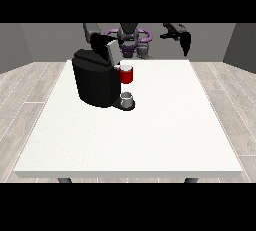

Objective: Insert the coffee pod into the coffee machine and close the lid

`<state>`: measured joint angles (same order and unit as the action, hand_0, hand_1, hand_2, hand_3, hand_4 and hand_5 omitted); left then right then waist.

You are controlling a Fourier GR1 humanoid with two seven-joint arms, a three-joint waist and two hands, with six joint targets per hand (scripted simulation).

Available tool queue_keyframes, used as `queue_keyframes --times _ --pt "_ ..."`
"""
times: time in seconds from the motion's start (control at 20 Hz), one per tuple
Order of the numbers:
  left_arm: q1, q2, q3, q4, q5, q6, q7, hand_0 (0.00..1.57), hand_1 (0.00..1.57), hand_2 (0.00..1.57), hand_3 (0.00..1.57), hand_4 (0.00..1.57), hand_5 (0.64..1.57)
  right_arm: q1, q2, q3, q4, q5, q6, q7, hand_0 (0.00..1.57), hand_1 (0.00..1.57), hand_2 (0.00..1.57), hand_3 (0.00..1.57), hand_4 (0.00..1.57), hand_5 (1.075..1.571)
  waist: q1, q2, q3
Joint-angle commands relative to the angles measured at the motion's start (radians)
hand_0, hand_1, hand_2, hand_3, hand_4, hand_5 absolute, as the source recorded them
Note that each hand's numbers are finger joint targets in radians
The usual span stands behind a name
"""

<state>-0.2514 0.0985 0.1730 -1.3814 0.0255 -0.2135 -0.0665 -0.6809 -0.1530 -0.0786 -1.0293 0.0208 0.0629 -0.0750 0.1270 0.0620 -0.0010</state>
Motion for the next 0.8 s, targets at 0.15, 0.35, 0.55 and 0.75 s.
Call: queue_keyframes --times 0.15,0.35,0.55,0.75 --pt "-0.008 0.021 0.017 0.033 0.017 0.007 0.001 0.0 0.0 0.0 0.0 0.0 1.571 -0.07 0.004 0.035 0.01 0.034 0.019 0.064 0.0 0.0 0.0 0.0 0.21 1.571 -0.008 -0.008 0.0009" --pt "0.0 0.024 0.009 0.002 0.019 0.014 0.025 0.0 0.0 0.0 0.0 0.14 1.571 -0.06 0.048 0.074 0.019 0.09 -0.029 0.035 0.0 0.0 0.0 0.0 0.21 1.571 0.016 -0.028 0.001" --pt "-0.07 0.052 0.023 0.022 0.042 -0.01 0.004 0.0 0.0 0.0 0.0 0.15 1.571 -0.171 0.012 0.046 0.049 0.107 -0.029 -0.005 0.0 0.0 0.0 0.0 0.12 1.571 0.038 0.062 0.0009" --pt "-0.022 0.057 0.041 0.09 0.037 0.004 -0.045 0.0 0.0 0.0 0.0 0.18 1.571 -0.127 0.078 0.08 0.021 0.11 -0.019 0.034 0.0 0.0 0.0 0.0 0.12 1.571 -0.012 0.005 0.0009"
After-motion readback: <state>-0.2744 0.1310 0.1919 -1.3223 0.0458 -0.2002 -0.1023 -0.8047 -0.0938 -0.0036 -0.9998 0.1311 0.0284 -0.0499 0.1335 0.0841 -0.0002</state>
